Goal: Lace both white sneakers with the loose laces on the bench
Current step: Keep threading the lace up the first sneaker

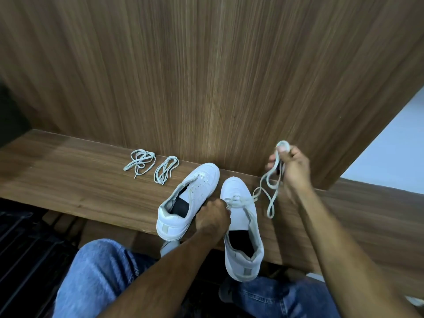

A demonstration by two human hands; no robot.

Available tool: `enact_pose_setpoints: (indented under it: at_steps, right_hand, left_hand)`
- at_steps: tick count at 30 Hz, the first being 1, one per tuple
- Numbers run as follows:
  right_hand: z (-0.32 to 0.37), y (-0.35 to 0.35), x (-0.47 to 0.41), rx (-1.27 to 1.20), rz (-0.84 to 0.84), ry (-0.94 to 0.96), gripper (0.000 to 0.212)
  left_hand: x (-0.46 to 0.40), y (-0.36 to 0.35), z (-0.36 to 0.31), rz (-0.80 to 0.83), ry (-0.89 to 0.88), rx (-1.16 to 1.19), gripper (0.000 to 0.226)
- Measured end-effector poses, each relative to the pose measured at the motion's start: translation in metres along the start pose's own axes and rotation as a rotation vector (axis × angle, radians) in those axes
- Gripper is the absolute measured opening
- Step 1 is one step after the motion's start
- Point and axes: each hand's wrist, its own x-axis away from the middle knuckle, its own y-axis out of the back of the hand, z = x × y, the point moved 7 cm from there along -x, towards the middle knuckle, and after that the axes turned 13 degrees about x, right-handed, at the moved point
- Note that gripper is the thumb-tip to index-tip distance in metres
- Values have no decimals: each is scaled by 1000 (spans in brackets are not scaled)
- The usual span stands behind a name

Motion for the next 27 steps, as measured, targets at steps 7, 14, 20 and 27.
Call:
enact_pose_setpoints:
  at_steps: [7,14,20,27]
  right_hand:
    - [-119,-39,14,1206,449,-80,21]
    - [-109,-35,21,1110,320,-154,15]
    - [-46,1,11,451,74,-252,27]
    - [59,57,2,267,-96,-72,31]
  left_hand:
    - [-1,1,-1,-2,-29,-18,33]
    - [-1,0,0,-4,-35,-25,31]
    - [-3,1,2,-5,-26,-39,32]
    - [-2,1,-6,36,-35,-66,28]
